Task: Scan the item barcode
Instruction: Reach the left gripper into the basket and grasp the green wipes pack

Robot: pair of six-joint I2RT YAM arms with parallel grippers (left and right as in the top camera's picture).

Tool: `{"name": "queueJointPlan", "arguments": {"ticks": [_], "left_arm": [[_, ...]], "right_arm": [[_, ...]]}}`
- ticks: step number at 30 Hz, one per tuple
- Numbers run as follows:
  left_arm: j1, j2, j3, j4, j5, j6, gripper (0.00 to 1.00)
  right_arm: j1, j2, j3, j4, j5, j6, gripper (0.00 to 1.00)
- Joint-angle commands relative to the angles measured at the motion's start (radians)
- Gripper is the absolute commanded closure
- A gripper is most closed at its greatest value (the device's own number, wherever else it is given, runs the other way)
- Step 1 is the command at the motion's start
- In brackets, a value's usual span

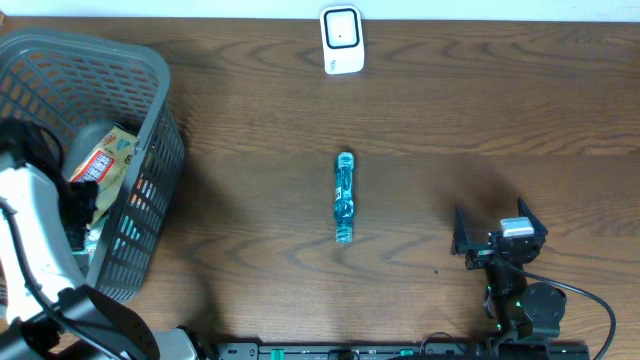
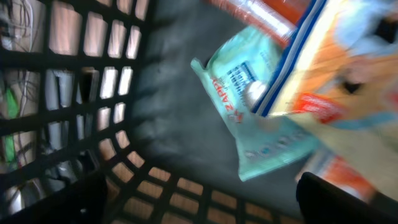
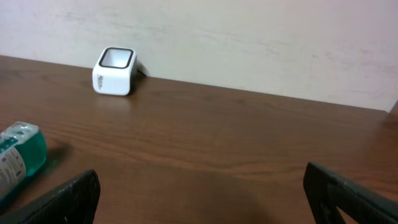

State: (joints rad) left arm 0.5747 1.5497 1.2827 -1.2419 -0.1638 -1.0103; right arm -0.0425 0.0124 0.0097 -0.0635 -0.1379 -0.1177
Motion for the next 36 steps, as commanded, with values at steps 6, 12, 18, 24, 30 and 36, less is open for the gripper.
{"name": "queueJointPlan", "arguments": {"ticks": [6,12,18,24,30,36], "left_arm": [[0.005,0.000,-0.215,0.173,0.048,-0.023,0.18],[0.005,0.000,-0.315,0.334,0.048,-0.024,0.18],[0.005,0.000,-0.374,0.451,0.048,-0.024,0.18],[0.005,0.000,-0.376,0.507,0.017,-0.024,0.18],[0.005,0.000,-0.380,0.523,-0.012,-0.024,0.18],[0.005,-0.002,-0.380,0.512,-0.013,-0.024,0.17]], "right_arm": [[0.007,-0.005,-0.003,-0.002,0.001,-0.011,0.01],[0.007,-0.005,-0.003,-0.002,0.001,-0.011,0.01],[0.007,-0.005,-0.003,-0.002,0.001,-0.011,0.01],[0.007,-0.005,-0.003,-0.002,0.001,-0.011,0.01],[0.007,-0.005,-0.003,-0.002,0.001,-0.011,0.01],[0.007,-0.005,-0.003,-0.002,0.001,-0.011,0.01]]}}
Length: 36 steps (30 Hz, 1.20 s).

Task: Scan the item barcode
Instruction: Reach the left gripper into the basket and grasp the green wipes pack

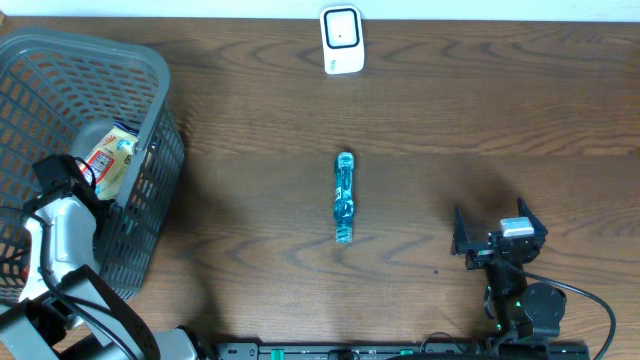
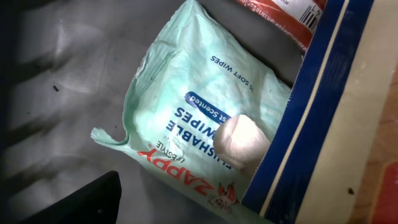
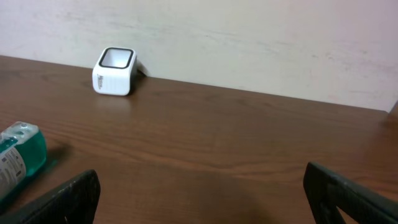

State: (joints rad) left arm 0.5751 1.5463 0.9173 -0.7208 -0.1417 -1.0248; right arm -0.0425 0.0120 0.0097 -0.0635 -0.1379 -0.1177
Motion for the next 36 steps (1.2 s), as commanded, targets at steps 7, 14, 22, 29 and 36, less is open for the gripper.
{"name": "queueJointPlan", "arguments": {"ticks": [7,14,22,29,36], "left_arm": [[0.005,-0.079,-0.014,-0.070,-0.035,-0.001,0.15],[0.005,-0.257,-0.014,-0.106,-0.127,-0.002,0.04],[0.005,-0.191,-0.074,-0.102,-0.129,-0.161,0.04],[0.004,-0.087,-0.154,0.029,-0.087,-0.185,0.03],[0.005,0.021,-0.162,0.091,-0.068,-0.185,0.04]], "right_arm": [[0.007,-0.005,-0.003,-0.002,0.001,-0.011,0.01],[0.007,-0.005,-0.003,-0.002,0.001,-0.011,0.01],[0.007,-0.005,-0.003,-0.002,0.001,-0.011,0.01],[0.007,-0.005,-0.003,-0.002,0.001,-0.011,0.01],[0.007,-0.005,-0.003,-0.002,0.001,-0.011,0.01]]}}
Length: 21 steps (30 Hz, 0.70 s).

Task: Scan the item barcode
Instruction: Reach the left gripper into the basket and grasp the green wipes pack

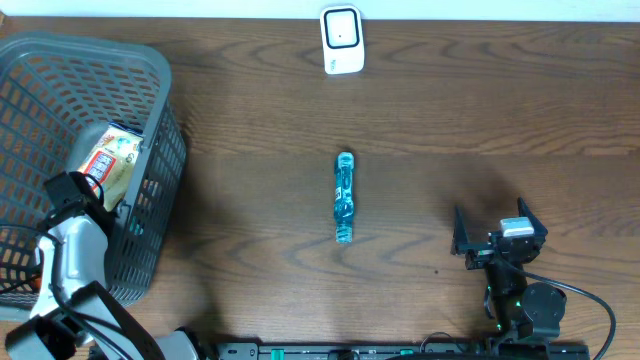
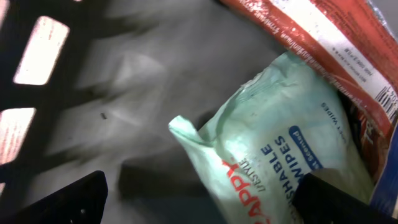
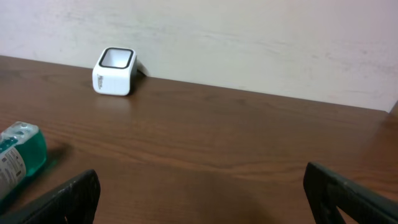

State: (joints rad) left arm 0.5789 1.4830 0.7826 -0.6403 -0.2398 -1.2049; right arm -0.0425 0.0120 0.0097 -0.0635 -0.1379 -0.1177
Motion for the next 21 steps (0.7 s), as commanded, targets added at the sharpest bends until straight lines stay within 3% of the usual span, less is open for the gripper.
{"name": "queueJointPlan", "arguments": {"ticks": [1,3,4,7,8,10,15,21], "left_arm": [[0.000,0.092,-0.027,0.014,0.030,-0.005,0.08],[0.001,0.098,-0.027,0.022,0.029,-0.005,0.33],[0.001,0.098,-0.027,0.031,0.029,-0.005,0.55],[0.001,0.098,-0.027,0.053,0.029,-0.004,0.87],[0.001,0.097,-0.027,0.056,0.029,-0.004,0.92],[0.001,0.097,-0.020,0.058,0.030,0.003,0.93],[0.001,-0.016,0.079,-0.008,0.030,0.162,0.93],[0.001,-0.242,0.180,-0.059,0.031,0.161,0.92]], "right_arm": [[0.007,-0.005,-0.003,-0.002,0.001,-0.011,0.01],[0.007,-0.005,-0.003,-0.002,0.001,-0.011,0.01],[0.007,-0.005,-0.003,-0.002,0.001,-0.011,0.01],[0.007,-0.005,-0.003,-0.002,0.001,-0.011,0.01],[0.007,-0.005,-0.003,-0.002,0.001,-0.011,0.01],[0.007,-0.005,-0.003,-0.002,0.001,-0.011,0.01],[0.007,-0.005,-0.003,-0.002,0.001,-0.011,0.01],[0.007,-0.005,-0.003,-0.002,0.001,-0.011,0.01]]}}
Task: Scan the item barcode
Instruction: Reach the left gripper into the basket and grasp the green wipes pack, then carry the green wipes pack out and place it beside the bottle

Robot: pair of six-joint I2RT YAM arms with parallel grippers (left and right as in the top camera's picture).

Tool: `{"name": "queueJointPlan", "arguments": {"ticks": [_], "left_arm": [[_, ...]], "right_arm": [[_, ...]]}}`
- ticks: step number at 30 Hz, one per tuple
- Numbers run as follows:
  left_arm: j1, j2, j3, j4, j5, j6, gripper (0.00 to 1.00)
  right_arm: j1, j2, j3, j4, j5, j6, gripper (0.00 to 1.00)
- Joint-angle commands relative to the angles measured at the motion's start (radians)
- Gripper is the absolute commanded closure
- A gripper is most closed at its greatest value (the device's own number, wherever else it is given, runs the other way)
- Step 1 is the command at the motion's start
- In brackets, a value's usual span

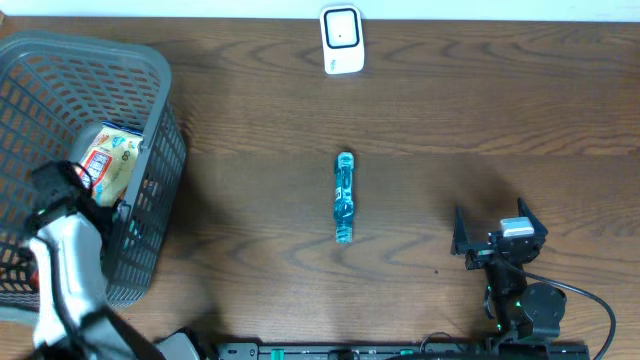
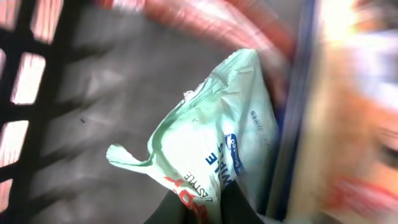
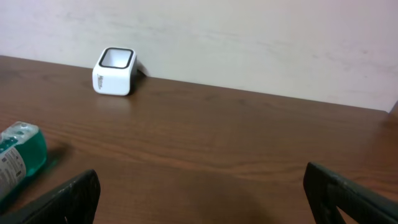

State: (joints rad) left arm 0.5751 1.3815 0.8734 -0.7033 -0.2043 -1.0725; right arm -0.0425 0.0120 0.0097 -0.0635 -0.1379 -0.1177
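A mint-green pack of flushable wipes lies inside the grey basket among other packets. My left gripper is down in the basket, its two dark fingers pinched together on the pack's lower edge. The left wrist view is blurred. The white barcode scanner stands at the table's far edge, also seen in the right wrist view. My right gripper rests open near the front right, nothing between its fingers.
A blue-green bottle lies on the wood table in the middle, its end showing at the left of the right wrist view. An orange and white snack bag and a red packet share the basket.
The left gripper's fingers, spread wide on either side of the wipes pack's corner before, are now shut on the pack's edge. The right arm has not moved.
First the left gripper hung open inside the basket above the packets. Then it was close over the wipes pack, then open around the pack's corner. Now it is shut on the pack. The bottle, scanner and right arm stayed put.
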Motion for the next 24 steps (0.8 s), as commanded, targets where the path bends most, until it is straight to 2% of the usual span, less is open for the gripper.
{"name": "queueJointPlan", "arguments": {"ticks": [1,5,10,14,18,21,24], "left_arm": [[0.005,-0.186,0.101,0.011,-0.005,0.028,0.92],[0.005,-0.371,0.118,0.053,0.051,-0.009,0.93],[0.004,-0.580,0.118,0.241,0.323,-0.028,0.93],[-0.004,-0.659,0.117,0.369,0.478,-0.028,0.93],[-0.056,-0.667,0.116,0.399,0.691,-0.023,0.93],[-0.155,-0.637,0.112,0.399,0.808,0.084,0.92],[-0.279,-0.594,0.112,0.394,0.819,0.250,0.92]], "right_arm": [[0.007,-0.005,-0.003,-0.002,0.001,-0.011,0.01],[0.007,-0.005,-0.003,-0.002,0.001,-0.011,0.01],[0.007,-0.005,-0.003,-0.002,0.001,-0.011,0.01],[0.007,-0.005,-0.003,-0.002,0.001,-0.011,0.01],[0.007,-0.005,-0.003,-0.002,0.001,-0.011,0.01],[0.007,-0.005,-0.003,-0.002,0.001,-0.011,0.01],[0.007,-0.005,-0.003,-0.002,0.001,-0.011,0.01]]}}
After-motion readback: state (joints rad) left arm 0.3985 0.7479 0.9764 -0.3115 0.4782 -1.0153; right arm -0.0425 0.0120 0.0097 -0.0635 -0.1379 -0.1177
